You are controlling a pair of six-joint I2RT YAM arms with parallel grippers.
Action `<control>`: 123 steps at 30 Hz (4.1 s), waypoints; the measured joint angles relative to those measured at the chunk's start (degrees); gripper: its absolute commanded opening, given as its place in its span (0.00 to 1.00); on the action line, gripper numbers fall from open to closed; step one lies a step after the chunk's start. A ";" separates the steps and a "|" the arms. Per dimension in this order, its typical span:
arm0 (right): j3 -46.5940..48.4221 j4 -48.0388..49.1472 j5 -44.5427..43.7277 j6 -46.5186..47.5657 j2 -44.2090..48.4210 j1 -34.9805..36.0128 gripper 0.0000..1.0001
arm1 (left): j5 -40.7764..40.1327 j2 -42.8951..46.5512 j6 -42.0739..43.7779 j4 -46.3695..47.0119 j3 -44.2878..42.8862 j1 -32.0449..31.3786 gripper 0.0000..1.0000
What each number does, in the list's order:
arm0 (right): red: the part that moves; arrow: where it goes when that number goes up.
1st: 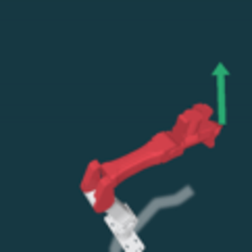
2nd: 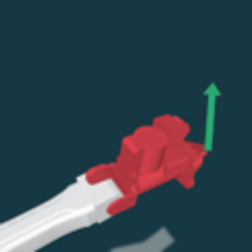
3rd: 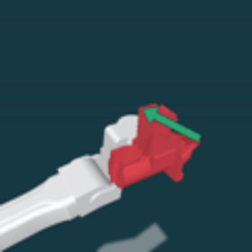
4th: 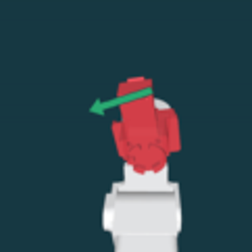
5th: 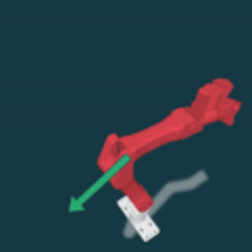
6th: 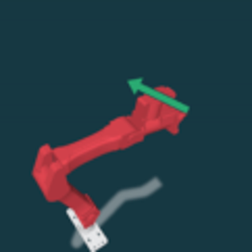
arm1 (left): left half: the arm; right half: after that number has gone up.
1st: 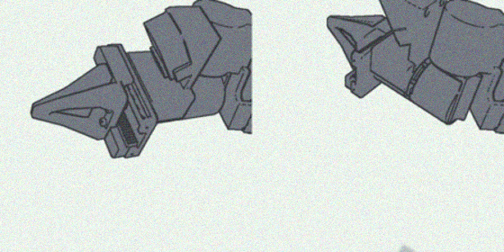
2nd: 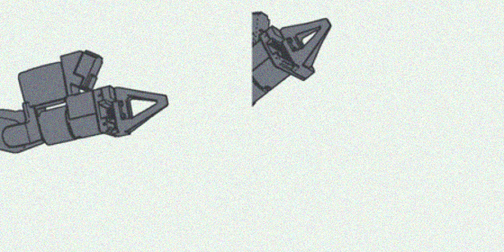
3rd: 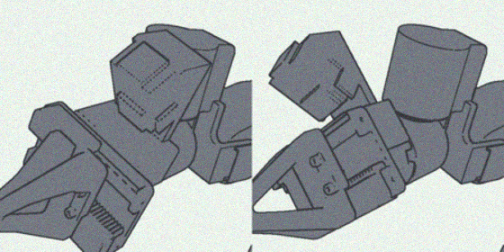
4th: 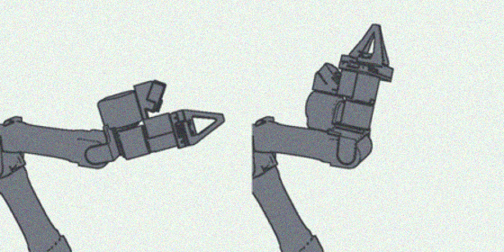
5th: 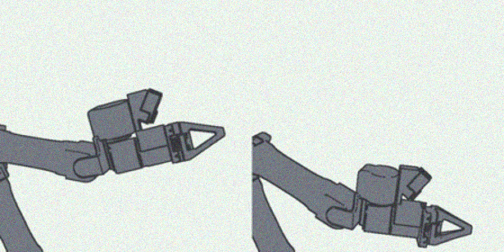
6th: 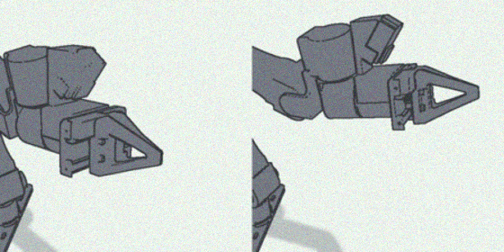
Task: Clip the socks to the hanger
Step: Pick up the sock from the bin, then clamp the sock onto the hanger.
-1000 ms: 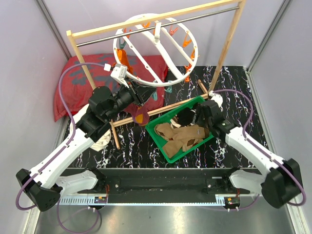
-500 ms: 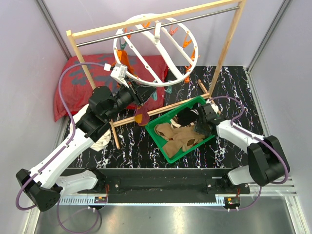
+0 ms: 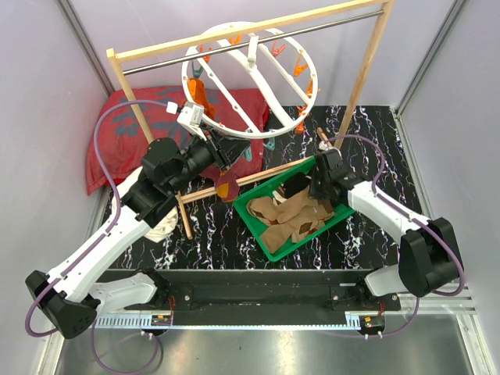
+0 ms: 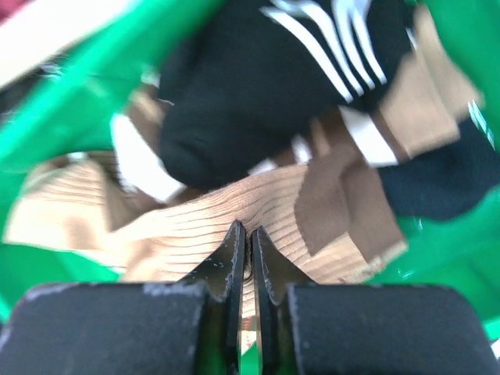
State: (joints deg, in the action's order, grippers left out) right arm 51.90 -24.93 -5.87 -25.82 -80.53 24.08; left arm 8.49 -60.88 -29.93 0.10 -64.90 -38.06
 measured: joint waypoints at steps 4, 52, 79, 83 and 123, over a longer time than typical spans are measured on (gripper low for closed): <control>6.23 -0.48 1.88 5.20 -2.86 1.42 0.23 | 0.00 0.00 0.00 -0.02 0.00 0.00 0.09; -16.48 27.76 5.31 -40.04 0.39 -8.83 0.22 | 0.04 0.00 -0.13 -0.50 -0.63 0.00 0.09; -7.80 21.86 12.07 16.70 24.52 15.04 0.00 | -1.33 -0.81 -1.70 -3.48 -2.64 -0.07 0.09; -5.38 21.40 9.38 24.28 25.14 20.79 0.00 | -1.70 -0.87 -2.05 -3.45 -2.64 -0.15 0.09; 2.12 39.93 28.48 27.47 20.57 16.70 0.00 | 0.31 -1.31 -1.40 0.13 -2.45 -0.39 0.09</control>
State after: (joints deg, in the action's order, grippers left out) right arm 54.02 15.00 22.61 1.65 -59.96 40.77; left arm 8.80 -62.19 -31.33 0.23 -67.35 -38.46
